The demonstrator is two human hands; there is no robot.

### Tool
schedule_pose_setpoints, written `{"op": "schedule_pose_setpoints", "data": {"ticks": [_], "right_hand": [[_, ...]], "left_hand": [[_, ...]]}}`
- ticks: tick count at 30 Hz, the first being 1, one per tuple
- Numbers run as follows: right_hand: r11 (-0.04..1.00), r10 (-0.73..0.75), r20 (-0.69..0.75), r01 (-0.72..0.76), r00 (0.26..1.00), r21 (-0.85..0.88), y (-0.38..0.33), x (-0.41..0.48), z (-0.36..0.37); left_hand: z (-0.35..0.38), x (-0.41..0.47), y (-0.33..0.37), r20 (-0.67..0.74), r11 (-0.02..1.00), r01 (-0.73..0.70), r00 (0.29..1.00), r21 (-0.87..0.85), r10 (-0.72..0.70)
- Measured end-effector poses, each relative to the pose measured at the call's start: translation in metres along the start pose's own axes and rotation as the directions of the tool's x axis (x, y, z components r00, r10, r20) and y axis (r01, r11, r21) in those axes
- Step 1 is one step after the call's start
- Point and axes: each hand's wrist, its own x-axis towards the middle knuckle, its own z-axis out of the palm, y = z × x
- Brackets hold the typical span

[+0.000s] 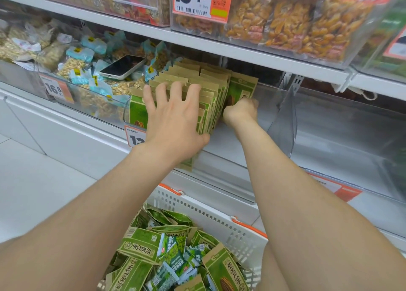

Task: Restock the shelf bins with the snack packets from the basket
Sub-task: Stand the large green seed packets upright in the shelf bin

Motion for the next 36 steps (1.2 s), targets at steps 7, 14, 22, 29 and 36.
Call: {"op": "schedule_pose_setpoints", "data": {"ticks": [7,14,22,29,36], "right_hand": [[0.975,-0.094,0.197,0.130,0.976,-0.182,0.003,-0.027,-0.016],[0.758,-0.608,0.054,0.599,0.792,-0.259,0.012,-0.095,-0.057],[0.438,-0.394,0.785,0.849,0.478,-0.297,0.061,-0.173,-0.089],[0.278,0.114,0.909,0.865,0.401,-0.417,0.130,-0.188,-0.064],[0.342,0.016,0.923,0.865,0.385,-0.367,0.156,-0.191,-0.052]], "left_hand": [[-0.013,-0.017,0.003,-0.058,0.994,-0.039,0.998,-0.100,0.033],[-0.035,-0.056,0.012,-0.277,0.965,-0.115,0.960,-0.235,0.046],[0.022,-0.113,0.017,0.757,0.979,-0.196,0.631,-0.053,0.167],[0.110,-0.198,0.041,0.972,0.919,-0.380,0.155,-0.106,0.176],[0.138,-0.260,0.042,0.978,0.934,-0.355,0.175,-0.048,0.117]]}}
